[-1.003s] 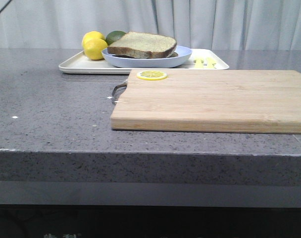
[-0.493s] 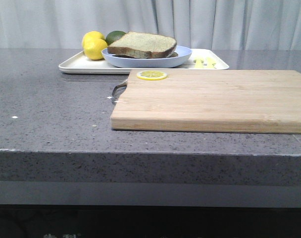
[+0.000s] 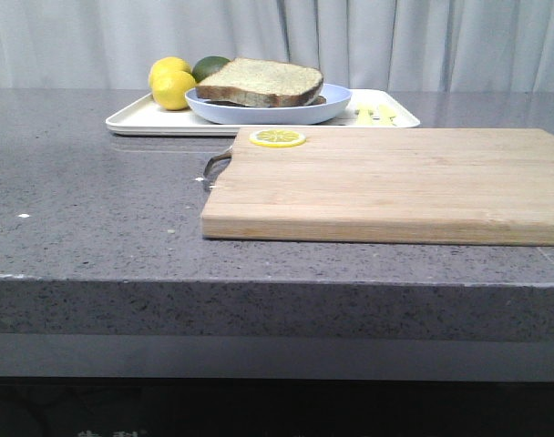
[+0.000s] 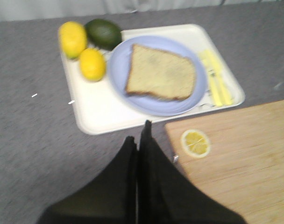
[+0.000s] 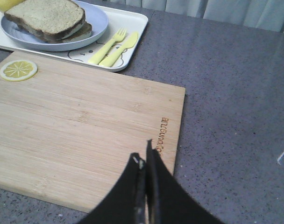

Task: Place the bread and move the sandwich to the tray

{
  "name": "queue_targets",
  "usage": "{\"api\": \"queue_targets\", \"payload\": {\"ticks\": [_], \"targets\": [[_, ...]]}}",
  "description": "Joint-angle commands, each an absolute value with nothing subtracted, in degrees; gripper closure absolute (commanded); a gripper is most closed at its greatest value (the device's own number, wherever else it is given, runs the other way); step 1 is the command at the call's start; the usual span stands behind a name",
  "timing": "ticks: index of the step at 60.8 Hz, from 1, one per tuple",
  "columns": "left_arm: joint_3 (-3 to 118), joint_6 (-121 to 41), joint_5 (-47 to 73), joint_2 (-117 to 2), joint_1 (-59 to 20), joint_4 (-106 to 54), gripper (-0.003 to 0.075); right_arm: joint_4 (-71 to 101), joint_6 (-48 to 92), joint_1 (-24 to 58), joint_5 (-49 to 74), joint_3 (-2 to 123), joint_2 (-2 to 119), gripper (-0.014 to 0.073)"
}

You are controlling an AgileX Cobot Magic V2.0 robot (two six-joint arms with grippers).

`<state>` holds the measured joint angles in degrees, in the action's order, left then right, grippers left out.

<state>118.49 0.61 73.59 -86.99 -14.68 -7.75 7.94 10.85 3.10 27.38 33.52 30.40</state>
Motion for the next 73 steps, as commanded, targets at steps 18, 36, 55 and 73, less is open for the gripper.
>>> {"api": "queue_targets", "payload": {"ticks": [18, 36, 55, 73], "targets": [[88.1, 8.9, 62.5, -61.1, -15.1, 10.7, 0.0738, 8.1, 10.9, 3.1, 23.1, 35.0, 30.6, 0.0703], [63.7, 9.9, 46.3, -39.6, -15.1, 11.3, 0.0738, 8.1, 10.9, 3.1, 23.1, 35.0, 30.6, 0.0703], [44.0, 9.9, 28.8, -15.2, -15.1, 9.8, 0.0738, 8.1, 10.9, 3.1, 23.1, 35.0, 30.6, 0.0703], [37.2, 9.9, 23.9, -7.3, -15.1, 9.8, 0.0738, 8.1, 10.9, 3.1, 23.1, 35.0, 30.6, 0.0703]]}}
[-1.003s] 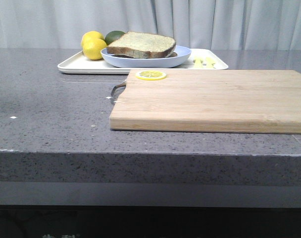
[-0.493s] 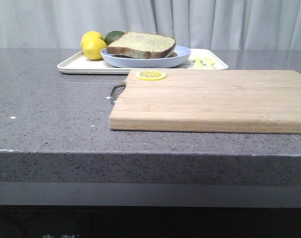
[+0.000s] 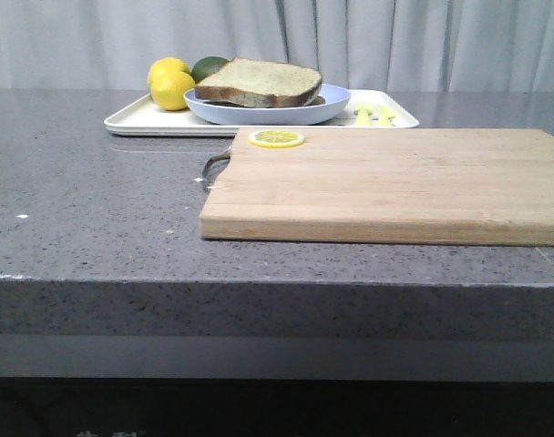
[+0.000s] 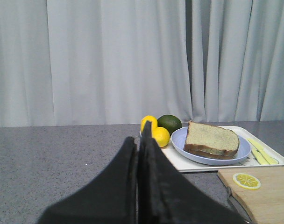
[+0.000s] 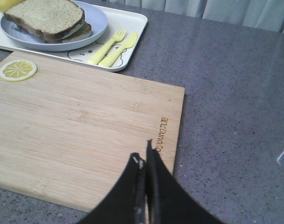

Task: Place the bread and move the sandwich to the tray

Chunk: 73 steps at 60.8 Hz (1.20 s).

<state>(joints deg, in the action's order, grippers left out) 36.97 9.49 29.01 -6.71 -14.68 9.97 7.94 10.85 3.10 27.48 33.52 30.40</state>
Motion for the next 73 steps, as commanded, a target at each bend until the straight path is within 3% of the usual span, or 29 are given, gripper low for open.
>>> {"api": "queue_targets", "payload": {"ticks": [1, 35, 51, 73], "targets": [[37.1, 9.9, 24.0, -7.3, -15.1, 9.8, 0.0738, 8.1, 10.9, 3.1, 23.1, 35.0, 30.6, 0.0703], [33.2, 9.9, 24.7, -6.2, -13.6, 9.2, 0.0738, 8.1, 10.9, 3.1, 23.1, 35.0, 30.6, 0.0703], [22.4, 9.9, 18.7, 1.5, -4.1, 3.6, 0.0738, 8.1, 10.9, 3.1, 23.1, 35.0, 30.6, 0.0703], [6.6, 9.9, 7.6, 1.5, -3.4, 2.1, 0.0738, 8.1, 10.9, 3.1, 23.3, 35.0, 30.6, 0.0703]]}}
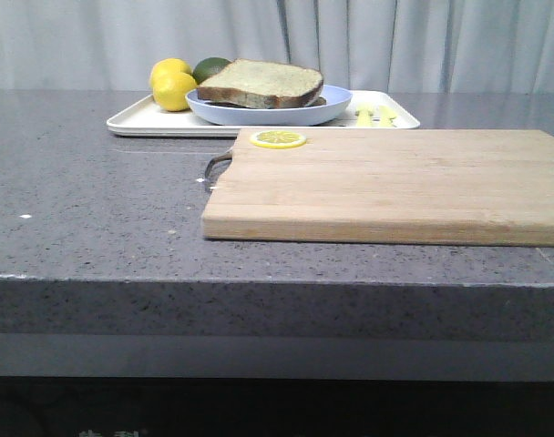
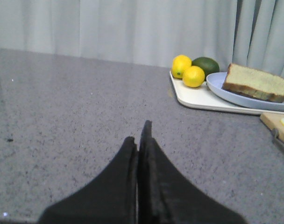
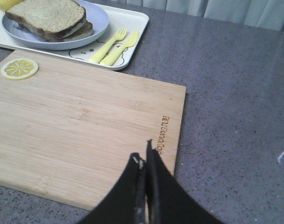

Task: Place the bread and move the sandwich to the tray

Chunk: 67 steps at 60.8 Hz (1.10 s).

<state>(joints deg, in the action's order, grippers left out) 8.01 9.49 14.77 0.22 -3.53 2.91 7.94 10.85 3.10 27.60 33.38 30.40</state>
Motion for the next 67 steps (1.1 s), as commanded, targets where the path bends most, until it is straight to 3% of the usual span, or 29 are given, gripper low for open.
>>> {"api": "queue_targets", "payload": {"ticks": [1, 11, 67], "targets": [[5.6, 9.9, 7.1, 1.5, -3.4, 1.9, 0.0738, 8.1, 10.9, 3.1, 23.3, 35.0, 30.6, 0.0703], [-0.5, 9.9, 1.7, 1.5, -3.4, 0.4, 0.0738, 8.1, 10.9, 3.1, 23.3, 35.0, 30.6, 0.0703], [-0.3, 9.9, 3.3, 1.4, -3.4, 0.0, 0.0738, 8.1, 10.9, 3.1, 23.3, 35.0, 30.6, 0.0703]]}}
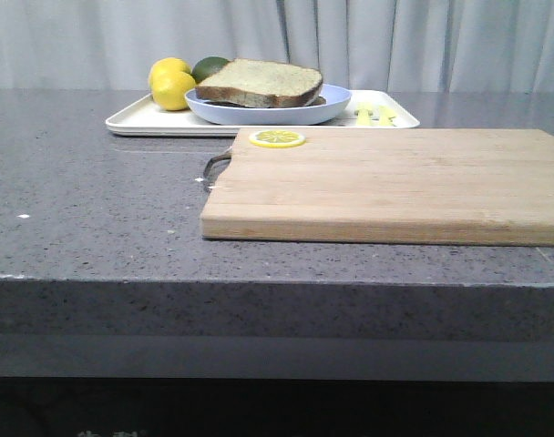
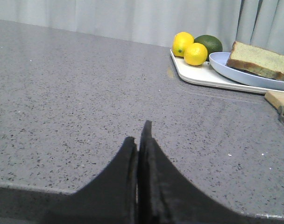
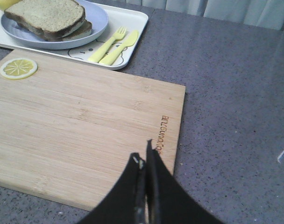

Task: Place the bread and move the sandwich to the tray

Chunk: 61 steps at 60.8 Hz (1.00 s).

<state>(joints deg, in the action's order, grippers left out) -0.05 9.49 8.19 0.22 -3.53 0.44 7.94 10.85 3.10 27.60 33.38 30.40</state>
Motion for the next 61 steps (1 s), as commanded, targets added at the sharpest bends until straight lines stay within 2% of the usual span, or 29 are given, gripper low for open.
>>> {"api": "queue_targets", "payload": {"ticks": [1, 15, 28, 34, 49, 61], "targets": [[-0.3, 9.9, 3.3, 1.4, -3.4, 0.0, 0.0738, 8.1, 10.9, 3.1, 23.3, 35.0, 30.6, 0.0703], [-0.3, 9.9, 3.3, 1.4, -3.4, 0.0, 0.0738, 8.1, 10.9, 3.1, 18.7, 34.5, 30.6, 0.0703], [-0.3, 9.9, 3.3, 1.4, -3.4, 0.0, 0.0738, 9.1, 10.9, 4.7, -9.9, 24.4, 30.3, 0.0703], [-0.3, 9.9, 3.3, 1.4, -3.4, 0.0, 0.0738, 8.9, 10.9, 5.5, -17.5, 17.9, 28.5, 0.0703], [-0.3, 9.9, 3.3, 1.4, -3.4, 0.0, 0.0738, 9.1, 10.9, 5.3, -13.7, 2.2, 20.1, 0.0703], [-0.3, 9.9, 3.3, 1.4, -3.4, 0.0, 0.0738, 9.2, 10.9, 5.3, -4.0, -1.4, 12.1, 0.0703]]}}
